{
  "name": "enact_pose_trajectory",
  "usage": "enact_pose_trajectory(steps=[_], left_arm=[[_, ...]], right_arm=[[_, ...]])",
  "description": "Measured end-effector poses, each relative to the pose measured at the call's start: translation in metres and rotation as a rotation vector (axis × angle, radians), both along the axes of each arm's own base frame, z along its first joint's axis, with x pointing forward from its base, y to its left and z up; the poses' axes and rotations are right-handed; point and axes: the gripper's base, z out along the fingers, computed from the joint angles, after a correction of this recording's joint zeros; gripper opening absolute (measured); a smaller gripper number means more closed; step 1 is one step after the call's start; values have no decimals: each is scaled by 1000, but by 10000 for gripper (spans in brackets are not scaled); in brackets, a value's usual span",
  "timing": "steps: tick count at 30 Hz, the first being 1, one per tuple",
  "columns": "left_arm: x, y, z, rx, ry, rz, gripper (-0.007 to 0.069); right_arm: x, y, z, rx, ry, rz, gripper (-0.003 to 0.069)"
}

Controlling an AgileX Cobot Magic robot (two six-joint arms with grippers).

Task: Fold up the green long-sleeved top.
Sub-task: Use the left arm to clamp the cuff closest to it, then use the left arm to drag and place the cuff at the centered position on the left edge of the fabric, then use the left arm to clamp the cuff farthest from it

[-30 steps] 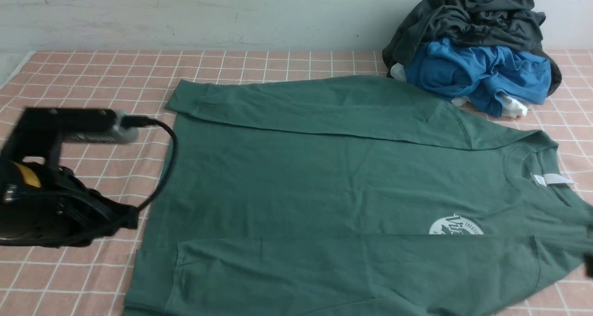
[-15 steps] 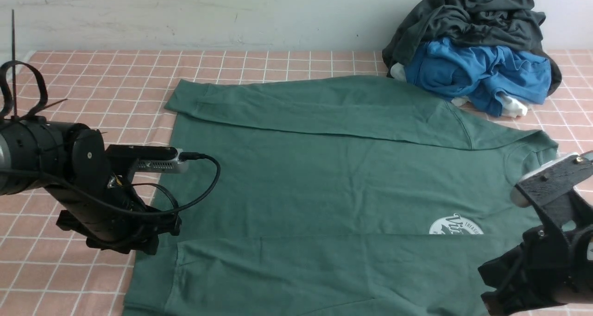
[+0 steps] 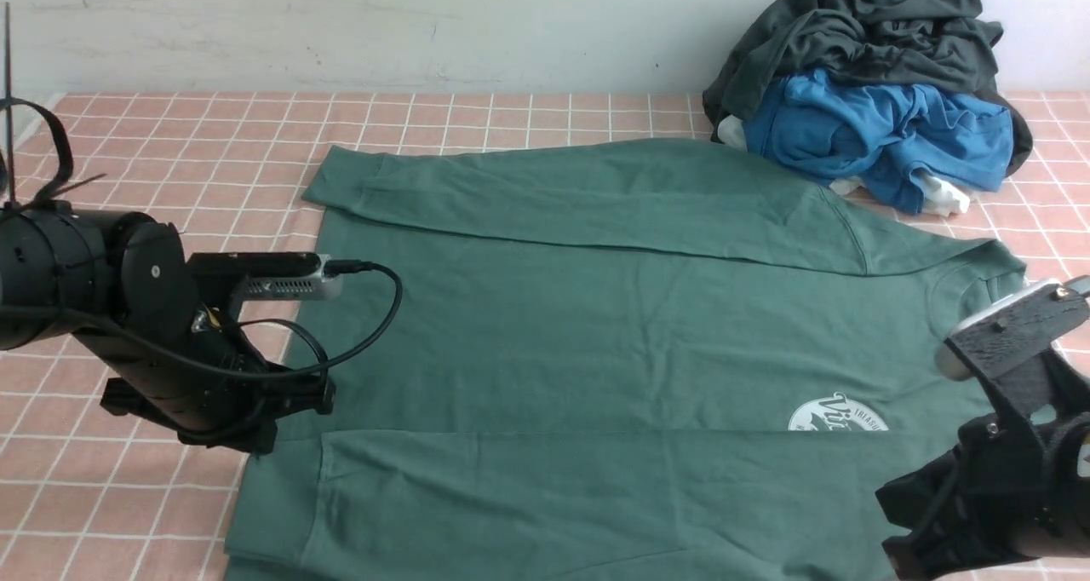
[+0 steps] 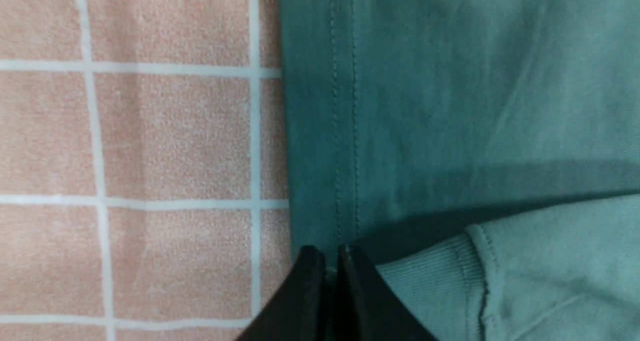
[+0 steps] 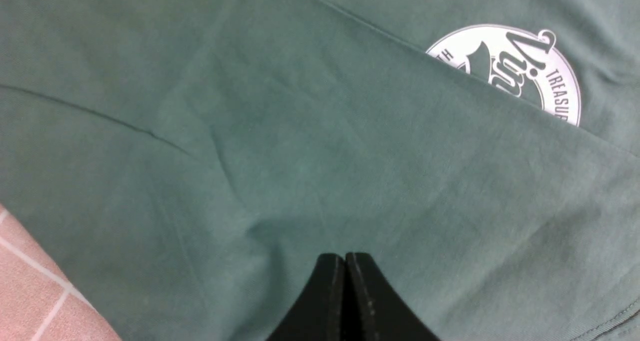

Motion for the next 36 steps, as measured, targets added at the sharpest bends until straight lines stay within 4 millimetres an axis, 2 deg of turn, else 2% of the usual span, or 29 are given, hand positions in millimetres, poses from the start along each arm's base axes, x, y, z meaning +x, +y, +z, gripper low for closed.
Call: enact_pose_trajectory(steps=[2,3,4,7,11,14,15,16,17,20,23,25,26,28,29,30,33,36], left_arm=[[1,0,10,1,-34,-19,9],[5,-1,22,3,-76,-42,9],[5,-1,24,5,-83,-49,9],[22,-3,47,5,-199,-73,9],[50,-5,60,24,-307,-85,9],[78,-8,55,45,-323,-99,9],[86,-8,46,51,-305,-102,9],[88,-9,51,51,-318,-103,9],[104,-11,44,56,-304,-106,9],[129,-13,32,61,-258,-99,24],[155,-12,24,63,-230,-89,87],[174,-8,28,59,-233,-63,183],[177,-7,29,58,-239,-57,192],[201,3,35,46,-277,-4,309],[202,3,36,45,-283,-3,309],[216,11,39,34,-323,37,376],[238,21,25,17,-357,94,442],[253,25,-1,13,-352,113,460]], right_arm=[[0,0,0,0,-1,0,-13],[0,0,0,0,-1,0,-13],[0,0,0,0,-1,0,-13],[0,0,0,1,-5,0,-13],[0,0,0,1,-4,0,-13],[0,0,0,1,-4,0,-13],[0,0,0,1,-4,0,-13],[0,0,0,1,-4,0,-13],[0,0,0,1,-4,0,-13],[0,0,0,1,-4,0,-13],[0,0,0,1,-4,0,-13],[1,0,0,2,-9,-1,-13],[1,0,0,2,-9,-1,-13],[1,0,1,3,-16,-3,-13],[1,0,1,3,-16,-3,-13],[2,0,1,4,-21,-4,-13],[3,0,2,7,-34,-7,-13],[3,0,2,9,-43,-9,-13]])
